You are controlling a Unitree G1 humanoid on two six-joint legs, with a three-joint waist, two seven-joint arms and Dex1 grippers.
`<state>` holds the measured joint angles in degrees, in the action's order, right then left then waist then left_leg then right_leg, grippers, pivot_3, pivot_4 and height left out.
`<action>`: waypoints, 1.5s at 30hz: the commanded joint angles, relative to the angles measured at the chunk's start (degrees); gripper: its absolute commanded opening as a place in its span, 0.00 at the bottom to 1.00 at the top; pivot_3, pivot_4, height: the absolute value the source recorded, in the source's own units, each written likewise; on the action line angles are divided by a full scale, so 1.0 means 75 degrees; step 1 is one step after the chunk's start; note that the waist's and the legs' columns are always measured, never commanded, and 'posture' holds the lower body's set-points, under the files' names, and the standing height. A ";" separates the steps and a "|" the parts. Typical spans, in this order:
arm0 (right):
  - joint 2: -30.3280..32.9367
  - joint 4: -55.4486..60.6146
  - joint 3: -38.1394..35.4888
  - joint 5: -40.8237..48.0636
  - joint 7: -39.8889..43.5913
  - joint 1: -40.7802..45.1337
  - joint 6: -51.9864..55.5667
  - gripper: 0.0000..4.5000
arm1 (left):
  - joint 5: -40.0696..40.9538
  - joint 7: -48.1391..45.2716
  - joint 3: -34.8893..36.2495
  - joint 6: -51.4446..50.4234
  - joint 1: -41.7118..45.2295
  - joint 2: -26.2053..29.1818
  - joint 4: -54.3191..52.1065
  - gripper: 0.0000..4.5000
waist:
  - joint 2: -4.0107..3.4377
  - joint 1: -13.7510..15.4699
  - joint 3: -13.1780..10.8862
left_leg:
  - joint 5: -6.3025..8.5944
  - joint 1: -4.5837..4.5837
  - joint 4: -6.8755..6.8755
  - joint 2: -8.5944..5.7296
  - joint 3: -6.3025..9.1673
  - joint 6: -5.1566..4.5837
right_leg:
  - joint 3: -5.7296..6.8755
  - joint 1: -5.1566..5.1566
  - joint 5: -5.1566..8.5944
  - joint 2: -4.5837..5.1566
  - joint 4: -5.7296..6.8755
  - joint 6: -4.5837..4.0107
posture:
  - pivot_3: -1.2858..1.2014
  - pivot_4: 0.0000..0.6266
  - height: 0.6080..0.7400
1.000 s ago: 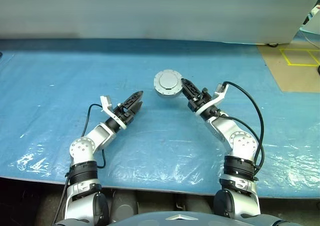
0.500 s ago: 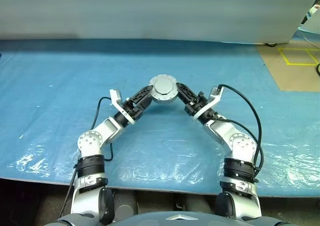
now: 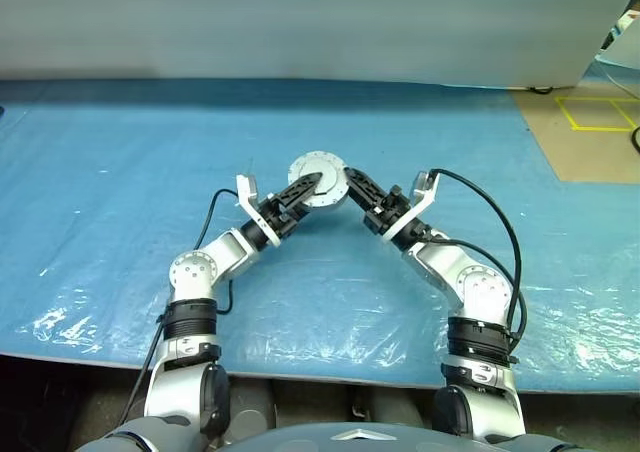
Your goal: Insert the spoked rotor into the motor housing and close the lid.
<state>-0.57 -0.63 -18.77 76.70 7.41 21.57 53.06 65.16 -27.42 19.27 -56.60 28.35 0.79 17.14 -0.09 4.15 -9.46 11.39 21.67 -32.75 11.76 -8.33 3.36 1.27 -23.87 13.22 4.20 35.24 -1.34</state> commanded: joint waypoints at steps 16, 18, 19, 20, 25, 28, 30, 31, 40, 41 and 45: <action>-0.0027 0.0501 0.0118 0.0549 0.0357 0.0224 -0.0034 0.27 | -0.0322 -0.0417 -0.0102 0.0169 -0.0046 0.0124 0.0122 0.56 | 0.0000 0.0009 0.0000 | 0.0000 0.0001 0.0000 0.0001 0.0000 0.0000 | 0.0000 -0.0001 0.0000 0.0001 0.0001 -0.0001 | 0.52 0.24 1.00; -0.0007 0.0524 0.0135 0.0518 0.0382 0.0217 -0.0039 0.27 | -0.0204 -0.0435 -0.0064 0.0096 -0.0071 0.0084 0.0073 0.56 | 0.0000 0.0010 0.0000 | 0.0000 0.0001 0.0000 0.0001 0.0000 0.0000 | 0.0000 -0.0001 0.0000 0.0001 0.0001 -0.0001 | 0.52 0.24 1.00; -0.0001 0.0524 0.0134 0.0495 0.0391 0.0218 -0.0059 0.34 | -0.0173 -0.0433 -0.0051 0.0078 -0.0077 0.0069 0.0060 0.56 | 0.0000 0.0008 0.0000 | 0.0000 0.0001 0.0000 0.0001 0.0000 0.0000 | 0.0000 -0.0001 0.0000 0.0001 0.0001 -0.0001 | 0.52 0.24 1.00; -0.0024 0.0496 0.0081 0.0525 0.0363 0.0251 -0.0120 0.42 | -0.0129 -0.0393 0.0003 0.0100 -0.0068 0.0028 0.0076 0.56 | 0.0000 0.0007 0.0000 | 0.0000 0.0001 0.0000 0.0001 0.0000 0.0000 | 0.0000 0.0000 0.0000 0.0001 0.0001 -0.0001 | 0.52 0.24 1.00; -0.0083 0.0287 -0.0228 0.0681 0.0180 0.0415 -0.0374 0.77 | 0.0191 -0.0167 0.0426 0.0239 0.0040 -0.0172 0.0250 0.56 | 0.0000 0.0001 0.0000 | 0.0000 0.0000 0.0000 0.0001 0.0000 0.0000 | 0.0000 -0.0001 0.0000 0.0001 0.0001 -0.0001 | 0.52 0.24 1.00; -0.0061 0.0255 -0.0300 0.0651 0.0174 0.0456 -0.0489 0.77 | 0.0400 0.0042 0.0761 0.0508 0.0142 -0.0323 0.0335 0.56 | 0.0001 0.0005 0.0000 | 0.0000 0.0002 0.0000 0.0000 0.0000 0.0000 | 0.0000 -0.0001 0.0000 0.0001 0.0000 -0.0001 | 0.52 0.24 1.00; -0.0067 0.0258 -0.0328 0.0655 0.0144 0.0450 -0.0569 0.77 | 0.0605 0.0243 0.1110 0.0904 0.0250 -0.0488 0.0363 0.56 | 0.0001 0.0008 -0.0001 | 0.0000 0.0005 -0.0001 0.0000 0.0000 0.0000 | 0.0000 -0.0001 0.0000 0.0002 -0.0001 -0.0001 | 0.52 0.24 1.00; -0.0038 0.0265 -0.0312 0.0624 0.0156 0.0442 -0.0582 0.77 | 0.0585 0.0344 0.1292 0.1312 0.0334 -0.0557 0.0385 0.56 | 0.0001 -0.0013 -0.0001 | 0.0000 0.0005 -0.0001 0.0000 0.0000 0.0000 | 0.0000 -0.0001 0.0000 0.0002 -0.0002 -0.0001 | 0.52 0.24 1.00; 0.0230 0.0318 0.0231 0.0009 0.0528 0.0371 -0.0579 0.77 | -0.0836 0.0549 0.2176 0.5155 0.1153 -0.0214 0.1642 0.56 | 0.0008 0.0008 -0.0004 | 0.0000 0.0013 0.0000 0.0001 0.0012 0.0000 | 0.0007 0.0001 -0.0004 -0.0002 -0.0018 0.0005 | 0.52 0.24 1.00; 0.0237 0.0329 0.0267 -0.0016 0.0552 0.0357 -0.0587 0.77 | -0.0962 0.0542 0.2252 0.5485 0.1243 -0.0109 0.1867 0.56 | 0.0008 0.0017 -0.0004 | 0.0000 0.0016 0.0001 0.0000 0.0012 -0.0001 | 0.0008 0.0001 -0.0006 -0.0002 -0.0024 0.0009 | 0.52 0.24 1.00; 0.0267 0.0343 0.0334 -0.0062 0.0587 0.0349 -0.0617 0.77 | -0.1604 0.0748 0.2475 0.6782 0.1572 0.0348 0.3027 0.56 | 0.0015 0.0034 -0.0006 | -0.0002 0.0027 0.0002 0.0000 0.0017 -0.0004 | 0.0015 0.0001 -0.0007 -0.0002 -0.0036 0.0011 | 0.52 0.24 1.00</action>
<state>1.14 -0.57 -16.52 76.16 11.02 24.11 48.75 54.56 -21.51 37.15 -9.85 38.03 2.29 39.62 0.02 4.40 -9.51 11.37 21.88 -32.74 11.76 -8.19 3.34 1.39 -23.86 13.17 4.18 34.97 -1.26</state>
